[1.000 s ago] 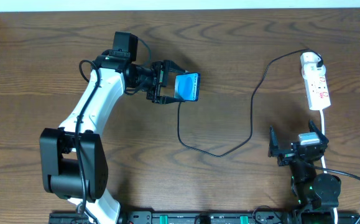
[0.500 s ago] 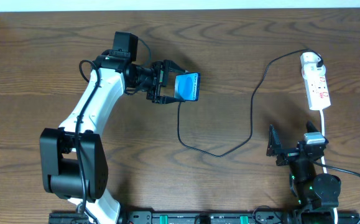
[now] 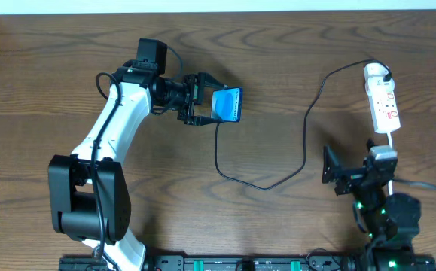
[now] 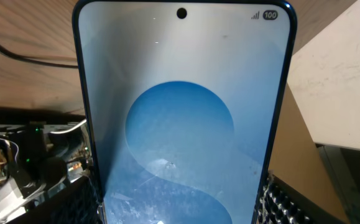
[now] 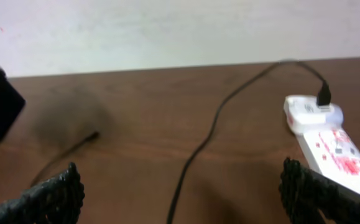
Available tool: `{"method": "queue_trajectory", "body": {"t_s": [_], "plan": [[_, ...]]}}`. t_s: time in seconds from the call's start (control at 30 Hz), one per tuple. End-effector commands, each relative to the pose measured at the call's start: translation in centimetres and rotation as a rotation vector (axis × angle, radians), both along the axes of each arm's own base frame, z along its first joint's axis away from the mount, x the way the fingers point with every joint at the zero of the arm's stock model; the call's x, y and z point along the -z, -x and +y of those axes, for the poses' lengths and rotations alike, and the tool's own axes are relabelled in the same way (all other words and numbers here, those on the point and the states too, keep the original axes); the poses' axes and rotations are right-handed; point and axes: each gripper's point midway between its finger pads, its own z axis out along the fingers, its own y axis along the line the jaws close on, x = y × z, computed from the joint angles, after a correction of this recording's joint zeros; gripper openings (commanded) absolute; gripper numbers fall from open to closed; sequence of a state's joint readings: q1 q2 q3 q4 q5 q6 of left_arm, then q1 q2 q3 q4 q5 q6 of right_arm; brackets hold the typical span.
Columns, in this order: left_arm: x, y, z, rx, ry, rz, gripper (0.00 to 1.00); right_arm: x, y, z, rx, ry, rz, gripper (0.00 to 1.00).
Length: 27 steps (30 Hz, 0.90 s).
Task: Plug charger to phone and switch on socket
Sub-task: 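Raise the right gripper and move it left toward the phone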
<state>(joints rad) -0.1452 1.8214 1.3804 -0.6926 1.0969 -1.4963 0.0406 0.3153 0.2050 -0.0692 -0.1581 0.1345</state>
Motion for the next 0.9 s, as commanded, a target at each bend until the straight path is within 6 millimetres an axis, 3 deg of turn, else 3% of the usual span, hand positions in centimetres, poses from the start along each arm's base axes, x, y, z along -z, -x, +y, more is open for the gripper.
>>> {"method": "queue_trajectory", "body": {"t_s": [0.0, 0.43, 0.67, 0.87], "plan": [[-1.3, 0.1, -0.3, 0.009, 0.038, -0.011, 0.71, -2.4, -1.2, 0.2, -0.007, -0.018, 0.018, 0.99], [-1.3, 0.1, -0.3, 0.009, 0.038, -0.011, 0.72, -4.3, -6.4, 2.7, -0.175, -0.043, 0.237, 0.99], [-1.3, 0.1, -0.3, 0.009, 0.038, -0.011, 0.72, -5.2, -8.3, 2.5, -0.233, -0.105, 0.317, 0.99], [-1.3, 0.1, -0.3, 0.009, 0.038, -0.012, 0.72, -6.2, -9.5, 3.6, -0.331, -0.145, 0.372, 0.99]]}}
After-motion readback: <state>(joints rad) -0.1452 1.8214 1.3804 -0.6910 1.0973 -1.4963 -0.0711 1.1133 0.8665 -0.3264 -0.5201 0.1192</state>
